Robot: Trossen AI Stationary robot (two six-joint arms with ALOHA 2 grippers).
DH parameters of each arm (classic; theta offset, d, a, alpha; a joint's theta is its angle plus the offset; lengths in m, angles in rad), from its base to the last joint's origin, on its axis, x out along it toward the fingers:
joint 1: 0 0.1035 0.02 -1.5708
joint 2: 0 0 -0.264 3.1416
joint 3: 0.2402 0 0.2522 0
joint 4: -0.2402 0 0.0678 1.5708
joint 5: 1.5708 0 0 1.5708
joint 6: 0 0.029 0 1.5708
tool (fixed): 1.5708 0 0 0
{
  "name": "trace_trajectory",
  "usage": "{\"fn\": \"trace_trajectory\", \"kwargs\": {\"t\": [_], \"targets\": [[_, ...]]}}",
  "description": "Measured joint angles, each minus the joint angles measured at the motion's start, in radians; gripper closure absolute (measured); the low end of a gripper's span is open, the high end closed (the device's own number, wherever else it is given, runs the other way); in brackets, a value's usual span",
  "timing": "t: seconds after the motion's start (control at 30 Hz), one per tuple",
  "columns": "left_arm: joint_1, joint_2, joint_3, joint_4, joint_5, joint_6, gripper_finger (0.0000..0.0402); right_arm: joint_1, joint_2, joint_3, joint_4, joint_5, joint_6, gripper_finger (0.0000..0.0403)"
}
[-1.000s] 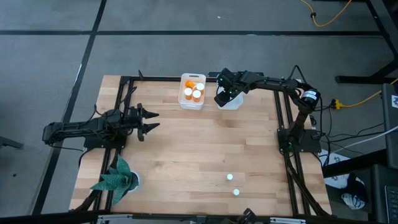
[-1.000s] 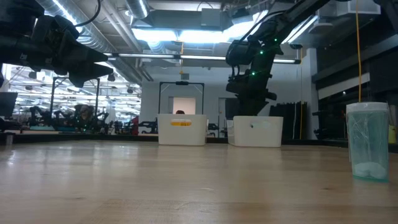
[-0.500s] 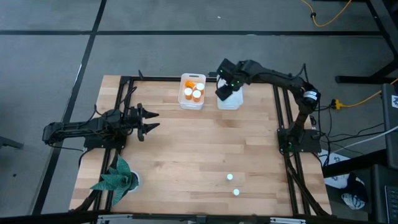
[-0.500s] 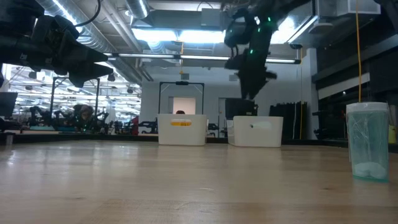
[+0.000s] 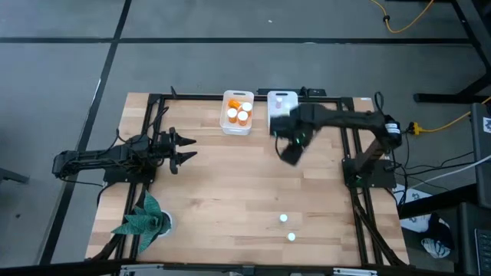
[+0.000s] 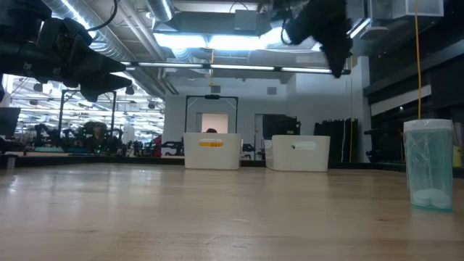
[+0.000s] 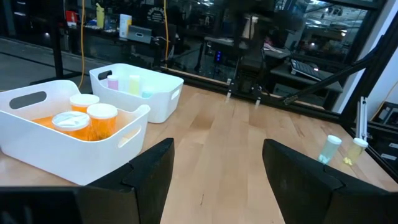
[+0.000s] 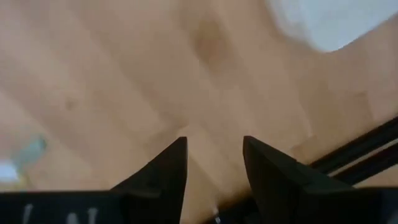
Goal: Pick and place medicine bottles into bin by pill shape (circle, oval)
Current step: Put the blue tablet bottle into the right white bin
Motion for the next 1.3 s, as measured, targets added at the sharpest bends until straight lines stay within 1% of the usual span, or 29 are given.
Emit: {"fn": "trace_trajectory", "kwargs": {"t": [0.1, 0.23, 0.4, 0.53, 0.63, 0.7, 0.87, 1.0, 1.1, 1.23, 1.3], "targets": [[0.0, 0.0, 0.0, 0.0, 0.0, 0.0, 0.0165, 0.118, -0.041, -0.05, 0.002, 0.0, 0.016, 0.0244], [0.0, 0.0, 0.0, 0.0, 0.0, 0.0, 0.0165, 0.28, -0.079, -0.136, 0.02, -0.002, 0.143, 0.0244], [0.0, 0.0, 0.0, 0.0, 0.0, 0.0, 0.0165, 0.467, -0.088, -0.243, 0.073, -0.004, 0.306, 0.0244], [0.0, 0.0, 0.0, 0.0, 0.0, 0.0, 0.0165, 0.587, -0.088, -0.333, 0.201, -0.011, 0.39, 0.0244], [0.0, 0.0, 0.0, 0.0, 0.0, 0.0, 0.0165, 0.665, -0.088, -0.402, 0.339, -0.013, 0.392, 0.0244], [0.0, 0.0, 0.0, 0.0, 0.0, 0.0, 0.0165, 0.709, -0.087, -0.447, 0.442, -0.012, 0.362, 0.0244], [0.0, 0.0, 0.0, 0.0, 0.0, 0.0, 0.0165, 0.772, -0.088, -0.566, 0.682, 0.006, 0.279, 0.0244], [0.0, 0.0, 0.0, 0.0, 0.0, 0.0, 0.0165, 0.775, -0.087, -0.678, 0.881, 0.018, 0.26, 0.0244], [0.0, 0.0, 0.0, 0.0, 0.0, 0.0, 0.0165, 0.766, -0.087, -0.746, 1.01, 0.038, 0.193, 0.0244], [0.0, 0.0, 0.0, 0.0, 0.0, 0.0, 0.0165, 0.755, -0.087, -0.777, 1.115, 0.106, 0.065, 0.0244], [0.0, 0.0, 0.0, 0.0, 0.0, 0.0, 0.0165, 0.753, -0.087, -0.778, 1.162, 0.122, -0.009, 0.0244]]}}
